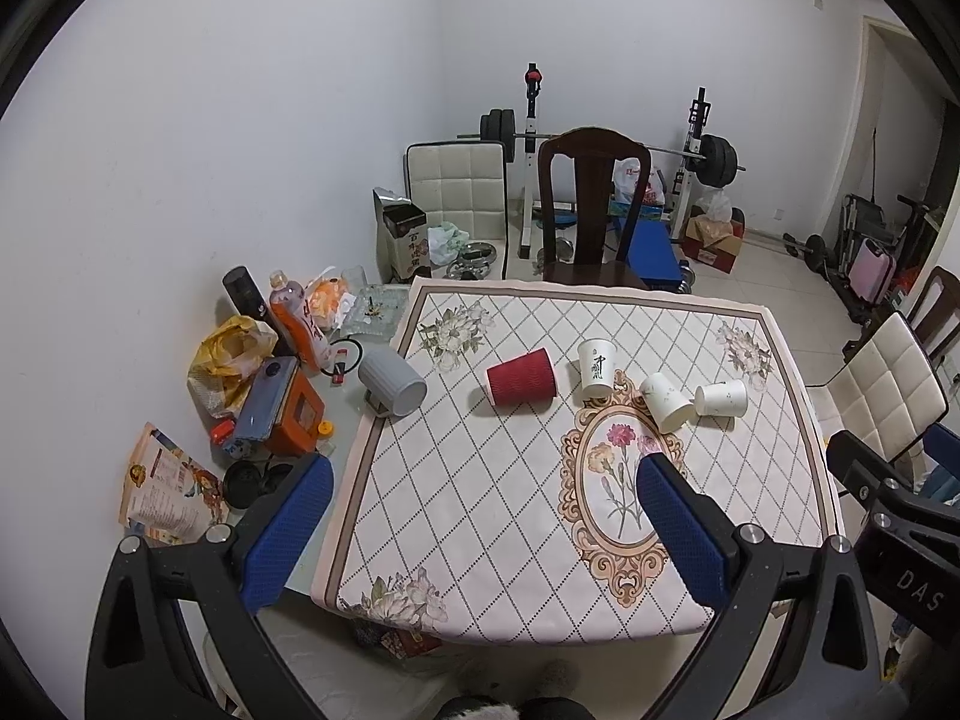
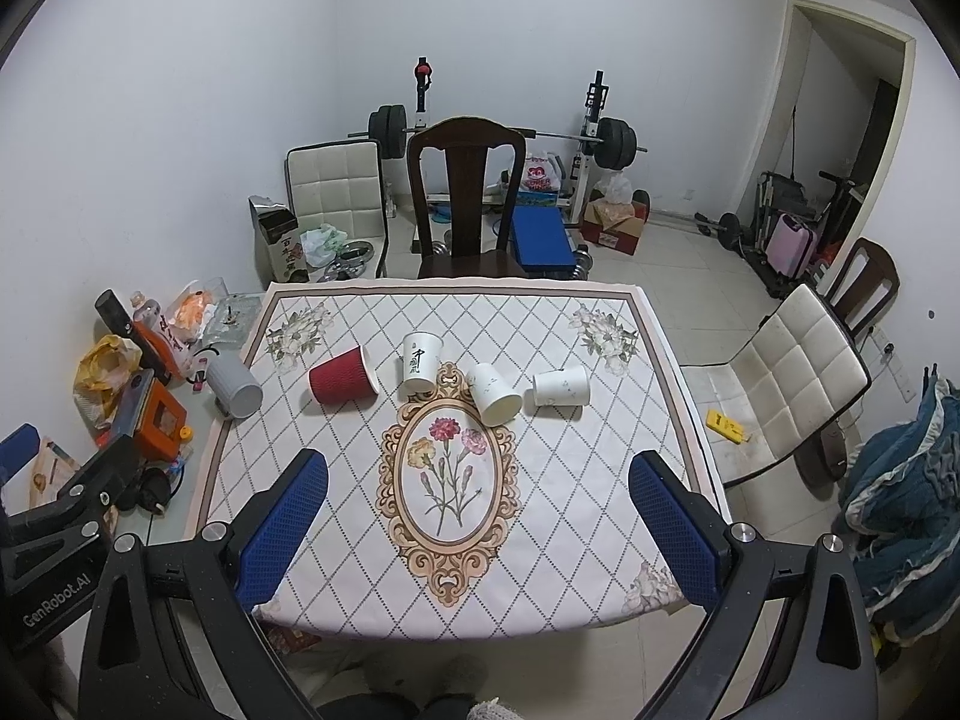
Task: Flip cup upright
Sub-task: 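Reach the left tool to the grey cup lying on its side and grasp it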
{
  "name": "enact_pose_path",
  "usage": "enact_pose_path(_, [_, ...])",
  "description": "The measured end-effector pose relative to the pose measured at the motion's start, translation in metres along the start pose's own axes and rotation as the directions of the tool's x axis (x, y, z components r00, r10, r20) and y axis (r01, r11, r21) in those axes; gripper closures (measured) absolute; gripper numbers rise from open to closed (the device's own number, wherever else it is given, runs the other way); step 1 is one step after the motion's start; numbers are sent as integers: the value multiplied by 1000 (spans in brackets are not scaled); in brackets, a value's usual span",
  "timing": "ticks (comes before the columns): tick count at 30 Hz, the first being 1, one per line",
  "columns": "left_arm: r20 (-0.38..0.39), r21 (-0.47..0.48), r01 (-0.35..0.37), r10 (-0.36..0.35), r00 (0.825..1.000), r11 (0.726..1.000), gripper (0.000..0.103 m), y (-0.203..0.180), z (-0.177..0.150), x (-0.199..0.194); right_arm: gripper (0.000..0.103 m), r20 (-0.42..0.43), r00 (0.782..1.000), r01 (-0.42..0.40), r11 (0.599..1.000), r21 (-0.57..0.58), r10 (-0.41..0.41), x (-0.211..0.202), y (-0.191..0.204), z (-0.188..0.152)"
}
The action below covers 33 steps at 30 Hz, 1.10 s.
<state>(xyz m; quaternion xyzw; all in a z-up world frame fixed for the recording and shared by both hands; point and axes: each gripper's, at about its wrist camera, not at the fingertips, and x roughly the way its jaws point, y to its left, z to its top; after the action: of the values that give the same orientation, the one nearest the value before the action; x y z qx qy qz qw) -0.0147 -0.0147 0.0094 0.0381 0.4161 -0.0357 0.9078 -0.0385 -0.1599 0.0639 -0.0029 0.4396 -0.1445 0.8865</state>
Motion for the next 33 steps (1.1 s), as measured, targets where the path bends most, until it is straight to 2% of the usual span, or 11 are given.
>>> enact_pose_path(3, [-27,-5,-17,17,999,1000,0,-3,-6,12,1,-19,1000,-12,1000,2,12,12,1,1])
enact_pose_path(7, [-83,-18,-71,69,994,997,0,-2,-24,40,1,-79,996,-28,1000,-6,28,51,1,-6])
enact_pose_path(12, [-165,-36,-161,153,974,986,0,12,-41,83,1,-182,982,-62,997,-46,53,111,12,-23])
enact_pose_path(17, [-257,-42,-234,215,942,971,0,36,-51,131,1,-284,957,-83,994,-70,60,177,34,-46])
enact_pose_path(24, [-389,-67,-245,201,899,967,0,72,-47,217,1,-427,904,-78,993,-94,31,274,78,-63])
enact_pose_path(31, [-488,-126,-231,142,861,965,0,110,-22,303,1,-534,846,-56,994,-93,-2,359,130,-64])
enact_pose_path(33, [-512,-154,-235,126,850,960,0,122,-13,328,1,-546,838,-46,995,-86,-8,381,146,-62])
